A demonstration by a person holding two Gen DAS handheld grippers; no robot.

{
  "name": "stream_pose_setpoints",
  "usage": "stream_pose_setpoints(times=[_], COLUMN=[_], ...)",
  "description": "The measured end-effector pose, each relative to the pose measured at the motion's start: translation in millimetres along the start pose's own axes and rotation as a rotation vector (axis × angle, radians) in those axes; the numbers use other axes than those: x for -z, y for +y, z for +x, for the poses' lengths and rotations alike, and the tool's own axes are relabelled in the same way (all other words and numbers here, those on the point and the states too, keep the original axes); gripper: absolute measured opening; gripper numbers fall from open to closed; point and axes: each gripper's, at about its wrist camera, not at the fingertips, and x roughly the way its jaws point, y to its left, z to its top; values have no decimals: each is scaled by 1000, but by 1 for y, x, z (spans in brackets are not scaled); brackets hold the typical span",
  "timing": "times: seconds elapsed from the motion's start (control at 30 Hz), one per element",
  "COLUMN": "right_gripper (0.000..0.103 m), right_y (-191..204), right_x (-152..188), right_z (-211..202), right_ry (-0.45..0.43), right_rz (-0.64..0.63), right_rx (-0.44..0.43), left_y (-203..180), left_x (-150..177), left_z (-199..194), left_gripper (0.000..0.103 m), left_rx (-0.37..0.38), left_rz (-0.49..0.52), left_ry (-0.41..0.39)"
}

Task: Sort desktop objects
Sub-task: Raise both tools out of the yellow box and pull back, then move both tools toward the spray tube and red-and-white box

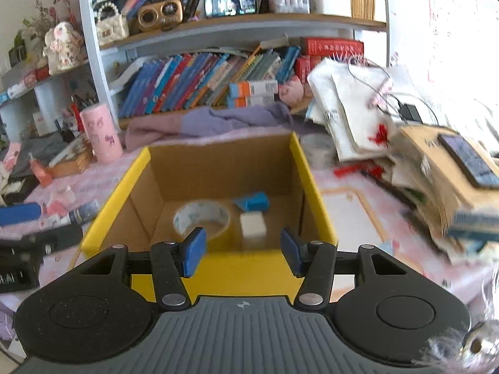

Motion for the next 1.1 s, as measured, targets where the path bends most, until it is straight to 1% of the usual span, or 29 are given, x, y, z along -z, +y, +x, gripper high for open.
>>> stream_pose_setpoints(times=[0.27, 0.4, 0.6, 0.7, 0.8, 0.93, 1.1], right_gripper=[51, 51, 51, 52, 53, 54, 56], right_y=[32, 49, 72, 84, 96, 116, 139], right_x=[38, 54, 74, 84, 94, 103, 111], right_z=[-20, -32, -46, -49, -48, -45, -45], right_ry=[50, 66, 84, 106, 145, 194, 209], right_rz=[26, 31, 31, 36, 36, 22, -12], right_rx=[49, 55, 75, 82, 66, 40, 9], left_y=[13, 20, 31, 37, 44, 56, 74], left_x=[26, 41, 61, 70, 80, 90, 101], left_z=[-20, -32, -46, -51, -54, -57, -65], left_gripper=[85, 88, 89, 89, 89, 89, 89], left_rx=[37, 46, 59, 59, 63, 70, 54], left_rz=[64, 95, 117, 127, 133, 116, 90], left_ry=[44, 66, 109, 125, 158, 199, 224])
